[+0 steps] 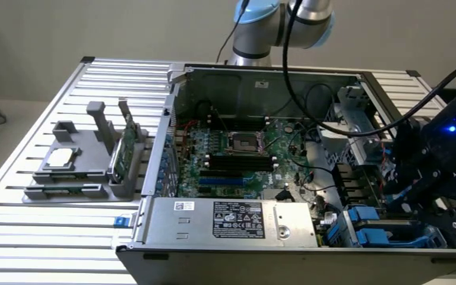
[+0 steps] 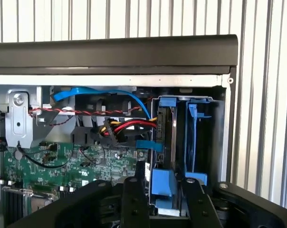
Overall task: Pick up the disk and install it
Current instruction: 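Insert the second disk wire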
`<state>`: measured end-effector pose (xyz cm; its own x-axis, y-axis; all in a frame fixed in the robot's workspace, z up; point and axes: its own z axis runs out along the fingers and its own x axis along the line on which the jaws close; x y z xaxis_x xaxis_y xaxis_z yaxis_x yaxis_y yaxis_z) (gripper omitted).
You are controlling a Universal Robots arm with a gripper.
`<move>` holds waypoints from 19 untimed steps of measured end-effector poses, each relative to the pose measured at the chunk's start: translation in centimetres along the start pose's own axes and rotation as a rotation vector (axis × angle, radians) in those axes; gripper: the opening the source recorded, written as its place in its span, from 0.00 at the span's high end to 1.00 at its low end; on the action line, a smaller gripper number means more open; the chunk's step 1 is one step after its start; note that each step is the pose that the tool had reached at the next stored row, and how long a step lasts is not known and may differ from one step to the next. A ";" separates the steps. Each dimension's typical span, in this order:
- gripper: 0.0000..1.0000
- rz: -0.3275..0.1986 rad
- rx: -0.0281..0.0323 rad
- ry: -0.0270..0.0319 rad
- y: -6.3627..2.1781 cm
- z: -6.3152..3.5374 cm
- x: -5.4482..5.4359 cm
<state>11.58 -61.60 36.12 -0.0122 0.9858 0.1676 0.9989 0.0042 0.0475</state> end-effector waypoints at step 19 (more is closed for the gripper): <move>0.89 0.000 -0.0001 0.0014 -2.44 -0.58 0.1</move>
